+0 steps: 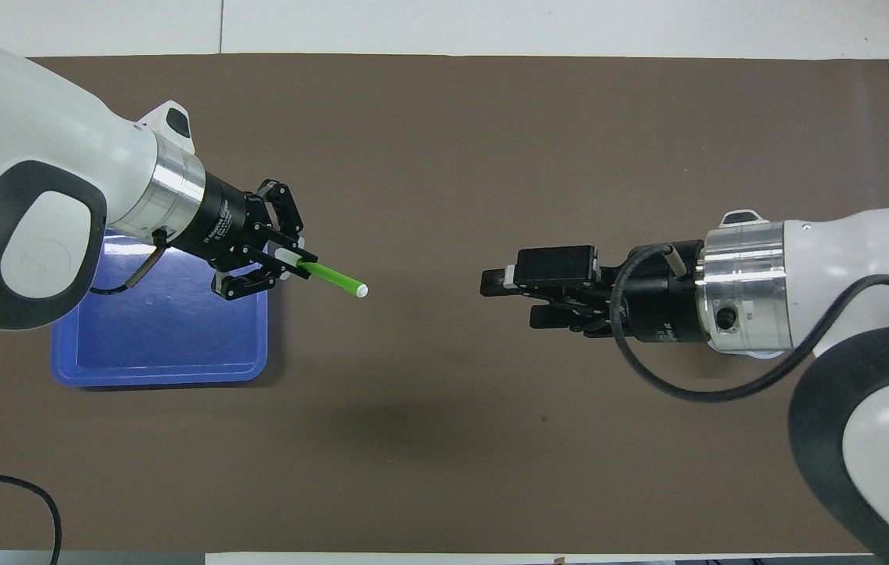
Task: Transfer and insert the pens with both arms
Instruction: 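Lift the green pen with the left gripper while the right gripper approaches, then grasp the green pen with the right gripper, open the left gripper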
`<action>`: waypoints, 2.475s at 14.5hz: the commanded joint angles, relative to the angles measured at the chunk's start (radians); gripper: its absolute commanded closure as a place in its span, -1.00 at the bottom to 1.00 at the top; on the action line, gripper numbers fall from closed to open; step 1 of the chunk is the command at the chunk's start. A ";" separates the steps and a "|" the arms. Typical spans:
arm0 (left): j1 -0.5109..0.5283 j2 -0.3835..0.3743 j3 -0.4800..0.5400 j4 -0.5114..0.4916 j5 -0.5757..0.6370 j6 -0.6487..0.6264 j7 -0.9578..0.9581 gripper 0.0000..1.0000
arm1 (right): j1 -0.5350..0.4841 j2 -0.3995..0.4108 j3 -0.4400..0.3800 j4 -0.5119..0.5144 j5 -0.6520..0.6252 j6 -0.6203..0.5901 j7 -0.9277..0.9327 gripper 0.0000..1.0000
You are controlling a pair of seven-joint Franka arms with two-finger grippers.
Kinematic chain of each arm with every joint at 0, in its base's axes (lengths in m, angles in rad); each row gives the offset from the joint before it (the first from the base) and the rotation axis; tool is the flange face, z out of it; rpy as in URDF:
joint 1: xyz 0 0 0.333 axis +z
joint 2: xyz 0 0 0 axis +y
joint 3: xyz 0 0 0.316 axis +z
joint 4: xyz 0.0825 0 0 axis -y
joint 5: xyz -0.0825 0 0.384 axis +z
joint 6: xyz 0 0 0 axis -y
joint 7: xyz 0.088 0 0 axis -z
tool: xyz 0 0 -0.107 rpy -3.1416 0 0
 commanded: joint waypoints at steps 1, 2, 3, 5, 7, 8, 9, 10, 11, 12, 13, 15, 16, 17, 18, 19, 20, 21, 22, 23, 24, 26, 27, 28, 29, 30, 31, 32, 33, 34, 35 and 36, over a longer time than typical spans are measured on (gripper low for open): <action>-0.002 -0.031 0.009 -0.008 -0.102 0.060 -0.117 1.00 | 0.012 -0.016 0.000 -0.021 -0.008 0.024 0.000 -1.00; -0.002 -0.034 0.008 -0.007 -0.134 0.069 -0.137 1.00 | 0.036 -0.018 0.000 -0.027 -0.019 0.047 0.008 -1.00; -0.002 -0.045 0.006 -0.007 -0.166 0.072 -0.149 1.00 | 0.052 -0.021 0.000 -0.041 -0.025 0.095 0.006 -1.00; -0.002 -0.060 0.000 -0.013 -0.212 0.072 -0.159 1.00 | 0.075 -0.021 0.000 -0.058 -0.027 0.170 0.011 -1.00; -0.003 -0.071 -0.015 -0.018 -0.243 0.077 -0.183 1.00 | 0.112 -0.016 0.002 -0.058 -0.027 0.246 0.032 -1.00; -0.008 -0.074 -0.018 -0.019 -0.248 0.084 -0.200 1.00 | 0.124 -0.011 0.002 -0.058 -0.027 0.286 0.037 -1.00; -0.012 -0.077 -0.023 -0.022 -0.249 0.090 -0.214 1.00 | 0.133 -0.001 0.002 -0.059 -0.027 0.310 0.037 -1.00; -0.022 -0.080 -0.023 -0.024 -0.257 0.097 -0.220 1.00 | 0.138 0.008 0.002 -0.058 -0.027 0.326 0.037 -0.98; -0.025 -0.089 -0.023 -0.033 -0.269 0.100 -0.231 1.00 | 0.138 0.021 0.000 -0.055 -0.027 0.346 0.039 -0.93; -0.029 -0.098 -0.023 -0.039 -0.280 0.107 -0.232 1.00 | 0.138 0.030 0.000 -0.055 -0.025 0.382 0.039 -0.91; -0.032 -0.109 -0.023 -0.048 -0.289 0.115 -0.237 1.00 | 0.141 0.038 0.002 -0.052 -0.027 0.420 0.039 -0.91; -0.032 -0.124 -0.023 -0.062 -0.315 0.127 -0.243 1.00 | 0.162 0.042 0.005 -0.048 -0.025 0.440 0.040 -0.91; -0.035 -0.137 -0.023 -0.071 -0.323 0.136 -0.246 1.00 | 0.162 0.042 0.007 -0.048 -0.025 0.439 0.040 -0.81; -0.049 -0.147 -0.024 -0.086 -0.330 0.149 -0.246 1.00 | 0.162 0.042 0.007 -0.047 -0.025 0.439 0.040 -0.75; -0.052 -0.158 -0.024 -0.097 -0.335 0.162 -0.248 1.00 | 0.164 0.042 0.007 -0.044 -0.022 0.439 0.042 -0.70; -0.052 -0.166 -0.024 -0.106 -0.344 0.166 -0.246 1.00 | 0.169 0.042 0.007 -0.042 -0.022 0.437 0.040 -0.68; -0.052 -0.172 -0.024 -0.108 -0.352 0.169 -0.248 1.00 | 0.173 0.042 0.007 -0.042 -0.022 0.437 0.040 -0.60; -0.052 -0.172 -0.024 -0.108 -0.352 0.169 -0.248 1.00 | 0.173 0.042 0.007 -0.042 -0.022 0.437 0.040 -0.42; -0.052 -0.172 -0.024 -0.108 -0.352 0.169 -0.248 1.00 | 0.175 0.042 0.007 -0.042 -0.022 0.439 0.040 -0.26; -0.052 -0.174 -0.024 -0.108 -0.354 0.169 -0.248 1.00 | 0.173 0.042 0.007 -0.042 -0.022 0.437 0.039 -0.22; -0.052 -0.172 -0.024 -0.108 -0.357 0.169 -0.248 1.00 | 0.173 0.042 0.007 -0.044 -0.022 0.437 0.039 -0.10; -0.052 -0.174 -0.024 -0.108 -0.357 0.169 -0.248 1.00 | 0.173 0.044 0.007 -0.044 -0.022 0.440 0.039 -0.03; -0.052 -0.174 -0.024 -0.108 -0.358 0.169 -0.248 1.00 | 0.173 0.042 0.007 -0.044 -0.022 0.440 0.037 -0.02; -0.052 -0.174 -0.024 -0.108 -0.358 0.169 -0.248 1.00 | 0.173 0.044 0.007 -0.044 -0.022 0.440 0.037 0.01; -0.052 -0.174 -0.024 -0.108 -0.358 0.170 -0.248 1.00 | 0.175 0.042 0.007 -0.044 -0.022 0.440 0.037 0.01; -0.052 -0.174 -0.024 -0.108 -0.358 0.175 -0.249 1.00 | 0.175 0.042 0.007 -0.044 -0.022 0.439 0.037 0.01; -0.052 -0.172 -0.024 -0.108 -0.360 0.176 -0.249 1.00 | 0.175 0.041 0.007 -0.045 -0.022 0.439 0.034 0.05; -0.052 -0.174 -0.024 -0.108 -0.360 0.175 -0.249 1.00 | 0.175 0.041 0.007 -0.047 -0.024 0.436 0.031 0.25; -0.052 -0.174 -0.024 -0.108 -0.363 0.176 -0.249 1.00 | 0.176 0.038 0.007 -0.048 -0.024 0.437 0.031 0.43; -0.052 -0.172 -0.024 -0.108 -0.364 0.181 -0.249 1.00 | 0.185 0.039 0.007 -0.048 -0.022 0.437 0.031 0.72; -0.052 -0.172 -0.024 -0.108 -0.364 0.184 -0.249 1.00 | 0.187 0.039 0.007 -0.050 -0.022 0.437 0.031 1.00; -0.052 -0.172 -0.024 -0.108 -0.364 0.184 -0.249 1.00 | 0.189 0.039 0.007 -0.050 -0.022 0.436 0.032 1.00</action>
